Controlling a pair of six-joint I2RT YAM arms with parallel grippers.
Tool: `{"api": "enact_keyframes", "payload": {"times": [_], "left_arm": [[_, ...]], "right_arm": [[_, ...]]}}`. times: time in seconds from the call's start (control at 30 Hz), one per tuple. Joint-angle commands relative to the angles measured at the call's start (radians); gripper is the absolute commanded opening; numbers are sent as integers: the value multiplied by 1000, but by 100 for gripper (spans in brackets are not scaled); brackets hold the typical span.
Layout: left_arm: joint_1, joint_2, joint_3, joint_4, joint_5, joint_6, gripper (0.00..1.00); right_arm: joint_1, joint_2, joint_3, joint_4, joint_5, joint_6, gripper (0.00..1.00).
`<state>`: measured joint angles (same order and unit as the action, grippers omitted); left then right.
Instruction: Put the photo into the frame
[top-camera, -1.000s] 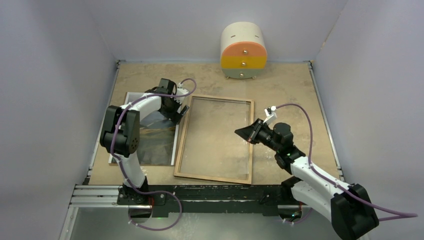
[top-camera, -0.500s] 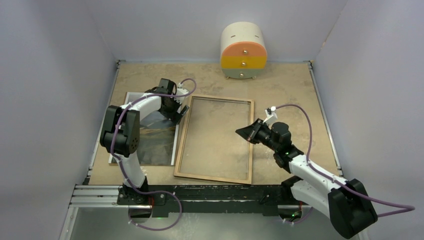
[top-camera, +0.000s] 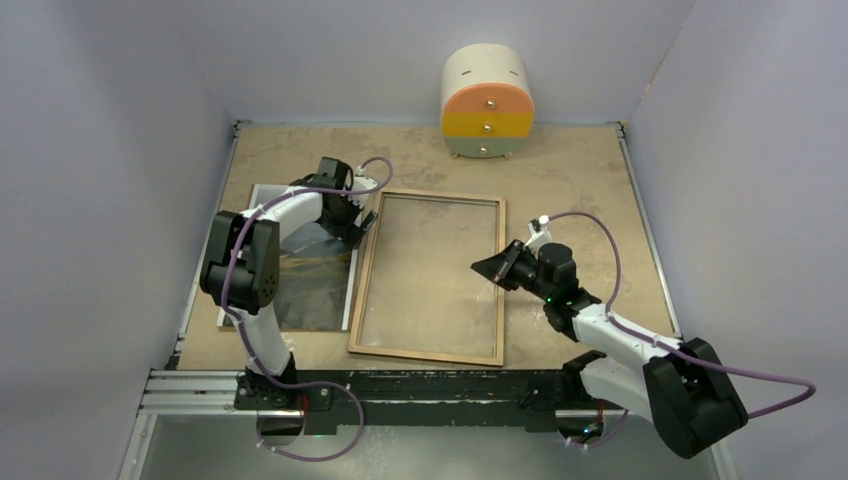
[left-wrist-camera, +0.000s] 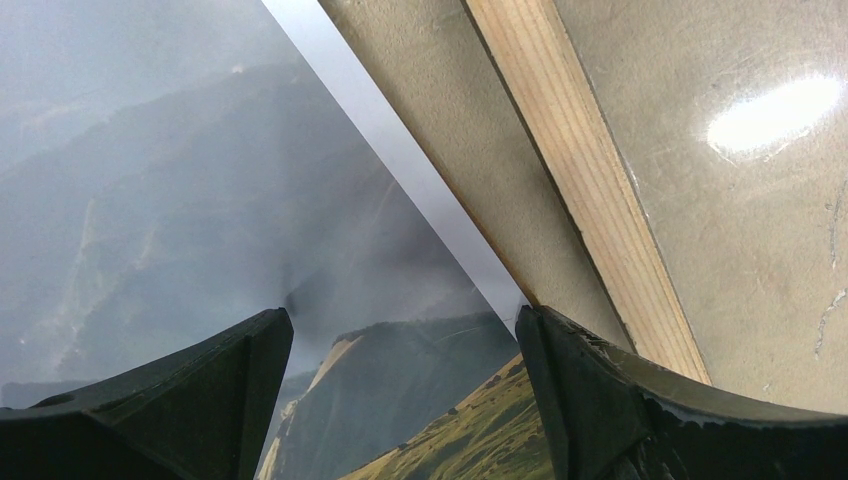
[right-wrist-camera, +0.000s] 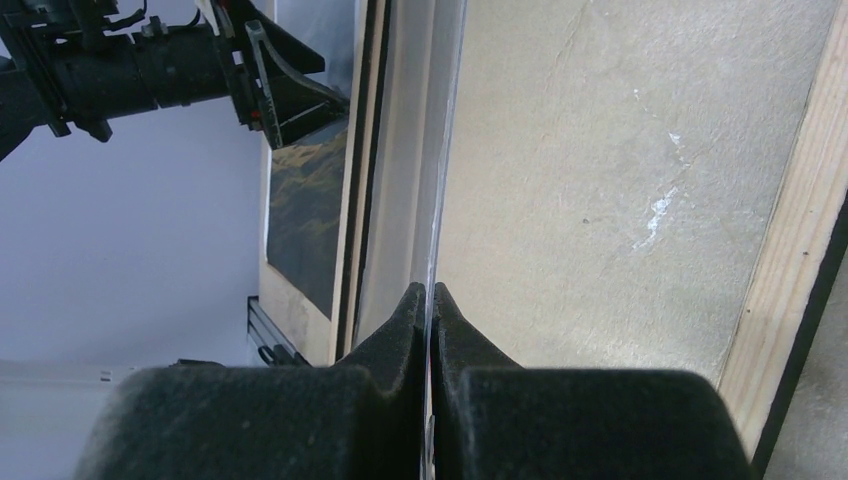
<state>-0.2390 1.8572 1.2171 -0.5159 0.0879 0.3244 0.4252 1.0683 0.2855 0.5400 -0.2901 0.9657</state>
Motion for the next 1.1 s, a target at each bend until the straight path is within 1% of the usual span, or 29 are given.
{"api": "enact_keyframes", "payload": {"times": [0.0, 0.2, 0.43, 0.53, 0.93, 1.07], "left_arm": [[-12, 19, -30, 8, 24, 6, 90], [-17, 22, -38, 16, 29, 7, 90], [-23, 25, -43, 20, 44, 5, 90], [-26, 24, -45, 20, 50, 4, 90], [-35, 22, -53, 21, 61, 7, 90], [-37, 17, -51, 19, 62, 8, 90]], "right_arm": [[-9, 24, 17, 60, -56, 29, 0], [-36, 42, 13, 103, -110, 84, 0], [-39, 70, -19, 306, -151, 189, 0], [-38, 91, -12, 342, -165, 207, 0], [-34, 56, -24, 318, -112, 212, 0], [-29, 72, -37, 370, -111, 258, 0]]}}
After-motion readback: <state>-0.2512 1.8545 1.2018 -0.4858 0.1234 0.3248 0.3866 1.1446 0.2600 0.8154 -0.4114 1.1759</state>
